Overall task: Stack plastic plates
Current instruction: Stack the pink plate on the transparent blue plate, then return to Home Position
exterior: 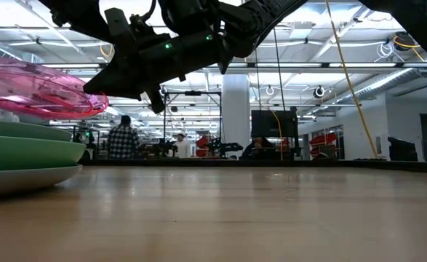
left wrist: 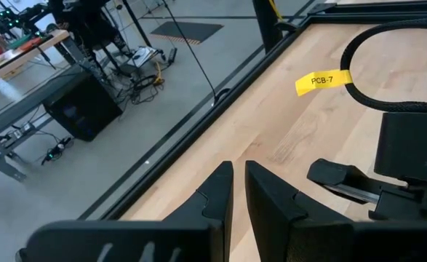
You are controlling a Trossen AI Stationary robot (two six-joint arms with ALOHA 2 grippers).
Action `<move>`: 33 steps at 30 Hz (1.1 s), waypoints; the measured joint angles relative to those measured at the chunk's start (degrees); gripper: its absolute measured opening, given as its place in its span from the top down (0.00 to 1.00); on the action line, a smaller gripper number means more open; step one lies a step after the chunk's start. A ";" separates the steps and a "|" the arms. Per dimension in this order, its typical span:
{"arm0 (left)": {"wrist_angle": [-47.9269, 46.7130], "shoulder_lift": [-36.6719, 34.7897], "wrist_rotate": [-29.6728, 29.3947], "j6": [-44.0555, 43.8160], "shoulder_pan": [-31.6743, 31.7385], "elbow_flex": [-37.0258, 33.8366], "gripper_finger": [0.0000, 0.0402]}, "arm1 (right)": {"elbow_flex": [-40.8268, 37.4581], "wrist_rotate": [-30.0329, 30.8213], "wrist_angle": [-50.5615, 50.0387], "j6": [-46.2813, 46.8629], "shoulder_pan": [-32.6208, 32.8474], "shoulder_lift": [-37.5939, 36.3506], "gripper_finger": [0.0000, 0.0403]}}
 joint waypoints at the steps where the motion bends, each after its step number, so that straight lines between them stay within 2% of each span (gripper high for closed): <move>1: 0.00 0.00 -0.01 0.00 0.00 0.00 0.88 | 0.00 -0.02 0.00 0.00 0.00 0.00 0.98; 14: 0.00 0.00 0.01 0.02 0.02 0.00 0.88 | -0.02 -0.08 0.11 0.18 0.28 -0.02 0.97; 26: 0.00 0.00 0.01 0.08 0.00 0.00 0.88 | -0.04 -0.65 0.11 0.67 0.28 -0.02 0.80; 33: 0.02 0.02 0.01 -0.02 0.02 0.00 0.88 | -0.04 -3.34 0.08 1.32 0.28 -0.02 0.75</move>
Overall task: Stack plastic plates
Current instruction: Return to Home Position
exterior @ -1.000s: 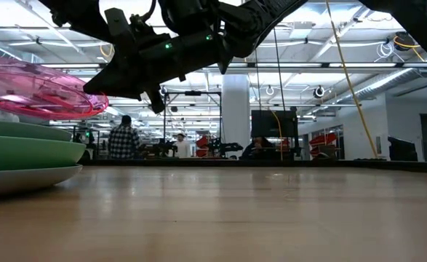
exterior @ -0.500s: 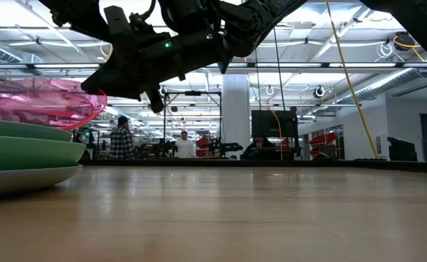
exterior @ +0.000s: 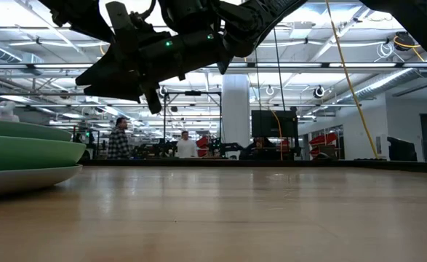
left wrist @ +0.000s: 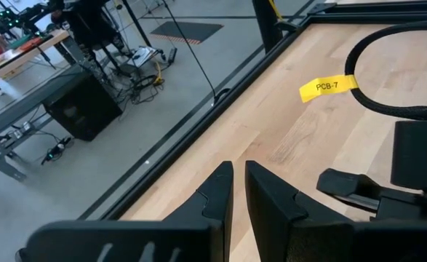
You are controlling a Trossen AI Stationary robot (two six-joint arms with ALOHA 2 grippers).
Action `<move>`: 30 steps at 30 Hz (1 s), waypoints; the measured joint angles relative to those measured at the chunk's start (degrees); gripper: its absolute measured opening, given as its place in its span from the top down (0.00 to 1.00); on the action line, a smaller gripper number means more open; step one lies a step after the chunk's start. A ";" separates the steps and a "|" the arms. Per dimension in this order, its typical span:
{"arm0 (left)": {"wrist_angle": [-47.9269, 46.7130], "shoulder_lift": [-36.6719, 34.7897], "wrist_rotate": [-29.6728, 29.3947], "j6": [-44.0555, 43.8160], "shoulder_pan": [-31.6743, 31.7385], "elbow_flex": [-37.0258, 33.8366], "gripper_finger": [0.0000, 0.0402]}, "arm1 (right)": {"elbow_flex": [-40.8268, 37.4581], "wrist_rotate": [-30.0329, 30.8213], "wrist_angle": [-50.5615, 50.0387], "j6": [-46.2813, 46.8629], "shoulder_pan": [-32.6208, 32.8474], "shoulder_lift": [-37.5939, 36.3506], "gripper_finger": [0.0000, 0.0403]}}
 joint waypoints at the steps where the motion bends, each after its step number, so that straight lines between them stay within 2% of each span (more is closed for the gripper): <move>1: 0.00 0.00 0.00 0.00 -0.02 0.00 0.88 | 0.00 0.00 -0.04 -0.01 0.00 0.00 0.75; 5: 0.01 0.00 0.55 -0.04 -0.01 0.00 0.88 | 0.00 -0.04 -0.68 -0.71 0.00 -0.02 0.75; 8: 0.00 0.00 1.83 -0.38 -0.01 -0.02 0.88 | -0.11 -1.74 -4.75 -3.10 -0.34 -1.78 0.75; 13: -0.01 0.00 4.20 -1.68 -0.02 -0.02 0.88 | -0.42 -1.55 -15.14 -12.48 -0.33 -6.99 0.75; 15: 0.01 0.09 4.85 -2.17 -0.32 -0.04 0.88 | -2.94 -0.98 -17.00 -16.41 0.38 -9.94 0.75; 19: 0.23 0.17 6.14 -3.07 -2.41 -0.04 0.88 | -13.68 0.84 -14.30 -20.84 1.68 -18.60 0.75; 24: 3.30 0.20 6.27 -3.23 -5.33 -0.04 0.88 | -32.33 4.90 -4.41 -22.56 0.70 -31.90 0.75; 27: 8.49 1.08 6.27 -0.52 -6.19 -0.04 0.88 | -42.71 5.01 -0.19 -23.70 -0.50 -40.27 0.75; 30: 16.75 3.56 7.56 6.34 -5.90 -0.04 0.88 | -51.09 4.81 1.91 -24.57 -2.27 -48.42 0.75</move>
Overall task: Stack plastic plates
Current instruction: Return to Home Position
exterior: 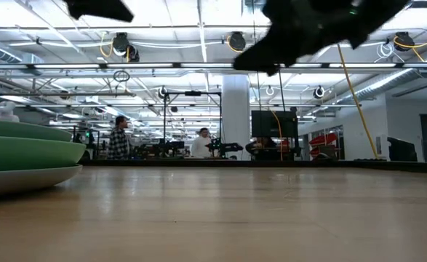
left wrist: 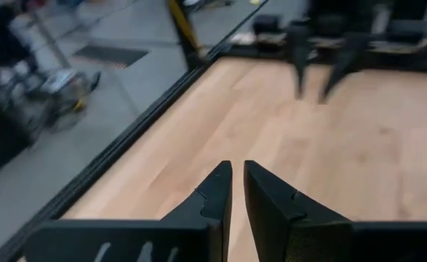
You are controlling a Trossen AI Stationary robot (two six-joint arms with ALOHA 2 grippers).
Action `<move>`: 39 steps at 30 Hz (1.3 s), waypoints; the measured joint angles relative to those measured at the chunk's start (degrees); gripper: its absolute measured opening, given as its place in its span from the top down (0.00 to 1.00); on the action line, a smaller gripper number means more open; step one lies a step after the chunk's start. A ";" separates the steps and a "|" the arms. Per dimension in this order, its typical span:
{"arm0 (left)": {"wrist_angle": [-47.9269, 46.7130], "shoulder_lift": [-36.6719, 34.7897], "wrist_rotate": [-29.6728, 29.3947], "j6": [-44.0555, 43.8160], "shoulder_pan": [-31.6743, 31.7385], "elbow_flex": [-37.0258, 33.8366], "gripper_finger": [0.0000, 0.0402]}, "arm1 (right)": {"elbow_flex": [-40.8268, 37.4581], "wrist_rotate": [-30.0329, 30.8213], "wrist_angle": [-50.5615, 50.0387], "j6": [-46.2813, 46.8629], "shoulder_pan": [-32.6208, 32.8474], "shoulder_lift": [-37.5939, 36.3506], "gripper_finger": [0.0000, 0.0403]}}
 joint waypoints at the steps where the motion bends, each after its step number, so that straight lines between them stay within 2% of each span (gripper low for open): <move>1: 3.35 1.19 1.04 3.30 0.43 0.00 0.88 | -2.44 -0.14 0.70 -0.24 -0.74 -2.61 0.75; 4: 13.23 5.41 8.65 14.35 2.72 0.00 0.88 | -8.90 -0.09 2.11 -0.57 -3.03 -10.42 0.75; 7: 20.89 9.04 23.25 25.84 6.57 0.00 0.88 | -14.10 0.02 4.09 -0.60 -5.36 -17.94 0.75; 10: 20.92 10.42 36.78 33.89 11.31 -0.04 0.88 | -18.56 -0.04 5.15 -1.05 -7.64 -24.21 0.75; 16: 15.13 7.18 48.25 34.60 22.82 -0.01 0.88 | -25.08 -0.14 4.83 -1.26 -11.77 -34.56 0.75; 20: 12.17 4.49 60.30 34.57 29.46 -0.60 0.88 | -28.45 -0.23 4.24 -1.69 -13.92 -40.02 0.75; 22: 11.85 3.19 64.43 34.19 31.90 -1.82 0.88 | -30.07 -0.30 3.82 -1.67 -14.65 -42.29 0.75; 28: 15.00 -2.45 66.05 32.27 36.44 -8.83 0.88 | -34.38 -0.50 2.41 -1.69 -15.91 -48.83 0.75; 39: 22.98 -21.22 66.06 29.03 40.68 -22.78 0.88 | -35.49 -0.18 -8.29 -3.15 -16.29 -58.94 0.75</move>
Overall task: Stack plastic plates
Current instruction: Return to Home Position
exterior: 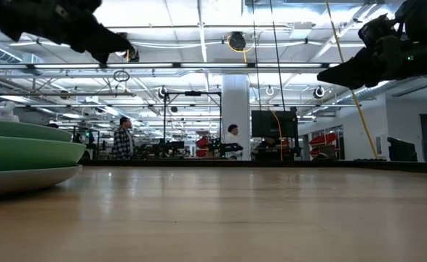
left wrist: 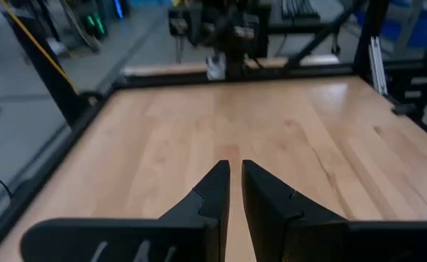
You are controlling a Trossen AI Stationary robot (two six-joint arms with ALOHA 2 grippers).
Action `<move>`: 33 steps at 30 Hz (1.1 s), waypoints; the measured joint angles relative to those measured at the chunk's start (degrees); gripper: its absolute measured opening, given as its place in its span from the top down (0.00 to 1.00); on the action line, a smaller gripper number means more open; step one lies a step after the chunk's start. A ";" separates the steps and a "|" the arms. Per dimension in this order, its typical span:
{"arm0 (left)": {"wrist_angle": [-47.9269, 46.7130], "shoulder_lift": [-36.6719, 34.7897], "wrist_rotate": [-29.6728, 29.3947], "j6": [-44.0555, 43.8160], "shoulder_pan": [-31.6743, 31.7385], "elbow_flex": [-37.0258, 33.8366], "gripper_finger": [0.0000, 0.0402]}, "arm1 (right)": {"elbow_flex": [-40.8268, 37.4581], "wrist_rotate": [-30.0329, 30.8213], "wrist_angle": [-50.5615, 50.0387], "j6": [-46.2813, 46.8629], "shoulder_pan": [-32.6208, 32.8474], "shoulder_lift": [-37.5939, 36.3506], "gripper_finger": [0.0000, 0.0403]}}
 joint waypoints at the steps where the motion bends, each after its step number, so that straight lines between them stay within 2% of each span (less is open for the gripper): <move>1: 0.83 -1.86 0.01 -0.03 0.33 -1.32 0.88 | -0.03 0.04 -0.66 -0.43 0.00 -0.52 0.75; 7: 6.82 -11.82 -0.01 -1.63 2.96 -8.98 0.88 | -4.73 0.34 0.72 -0.55 -0.02 -4.00 0.75; 9: 8.11 -14.18 -0.01 -2.20 4.14 -10.86 0.88 | -6.68 1.11 2.85 0.11 -0.23 -5.03 0.75; 13: 8.46 -17.53 0.00 -4.49 5.90 -13.55 0.88 | -6.70 1.71 1.00 -0.14 -1.42 -6.51 0.75; 18: 11.89 -20.45 0.06 -7.11 6.46 -19.09 0.88 | -6.78 1.32 1.11 -1.15 -2.12 -7.23 0.75; 23: 20.10 -22.31 0.59 -9.18 6.44 -26.05 0.88 | -6.82 -4.84 -2.16 0.44 -2.12 -7.20 0.75; 26: 19.66 -22.43 2.25 -9.97 6.44 -26.09 0.88 | -6.88 -7.61 -3.69 0.35 -2.12 -7.16 0.75; 29: 17.80 -22.43 3.56 -8.85 6.42 -26.07 0.88 | -6.88 -7.32 -4.09 0.06 -2.12 -7.18 0.75; 33: 12.00 -22.34 -6.14 -12.98 6.46 -26.08 0.88 | -6.93 -3.84 -5.54 1.73 -2.12 -6.95 0.75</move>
